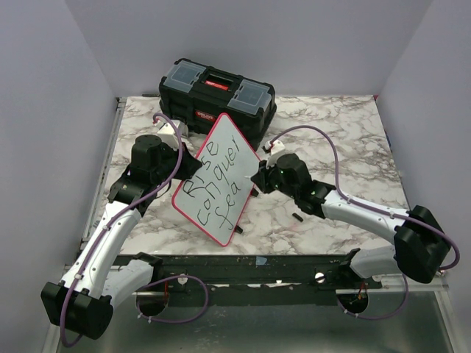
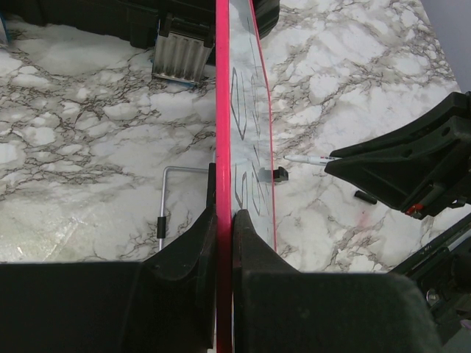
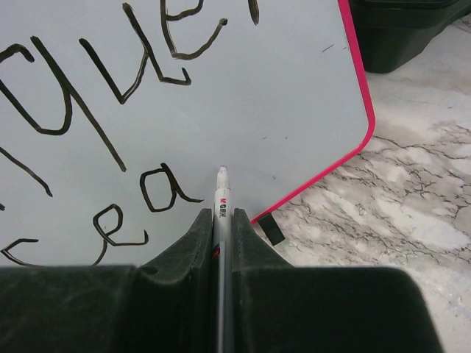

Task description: Write a sentence on the whiteboard

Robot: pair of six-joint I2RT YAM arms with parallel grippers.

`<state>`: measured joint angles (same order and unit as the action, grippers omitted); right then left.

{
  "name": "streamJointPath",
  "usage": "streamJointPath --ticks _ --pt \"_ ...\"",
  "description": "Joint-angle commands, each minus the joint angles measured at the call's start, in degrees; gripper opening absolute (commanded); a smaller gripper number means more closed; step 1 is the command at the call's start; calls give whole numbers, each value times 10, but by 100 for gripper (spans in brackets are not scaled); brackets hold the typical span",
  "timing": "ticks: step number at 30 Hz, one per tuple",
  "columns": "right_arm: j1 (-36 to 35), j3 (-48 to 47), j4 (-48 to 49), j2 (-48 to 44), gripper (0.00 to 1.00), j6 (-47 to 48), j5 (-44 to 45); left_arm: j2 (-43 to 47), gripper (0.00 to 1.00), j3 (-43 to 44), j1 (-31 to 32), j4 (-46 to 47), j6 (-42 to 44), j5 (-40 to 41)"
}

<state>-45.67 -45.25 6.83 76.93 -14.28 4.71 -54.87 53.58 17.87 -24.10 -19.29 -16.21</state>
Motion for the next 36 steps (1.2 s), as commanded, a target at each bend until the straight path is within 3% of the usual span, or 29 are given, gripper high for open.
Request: streamJointPath --ticks 1,36 --pt "2 -26 9 6 1 9 1 -2 0 -9 7 -45 62 19" --pt "7 -52 49 47 1 -1 -43 -4 0 -8 7 -46 62 19"
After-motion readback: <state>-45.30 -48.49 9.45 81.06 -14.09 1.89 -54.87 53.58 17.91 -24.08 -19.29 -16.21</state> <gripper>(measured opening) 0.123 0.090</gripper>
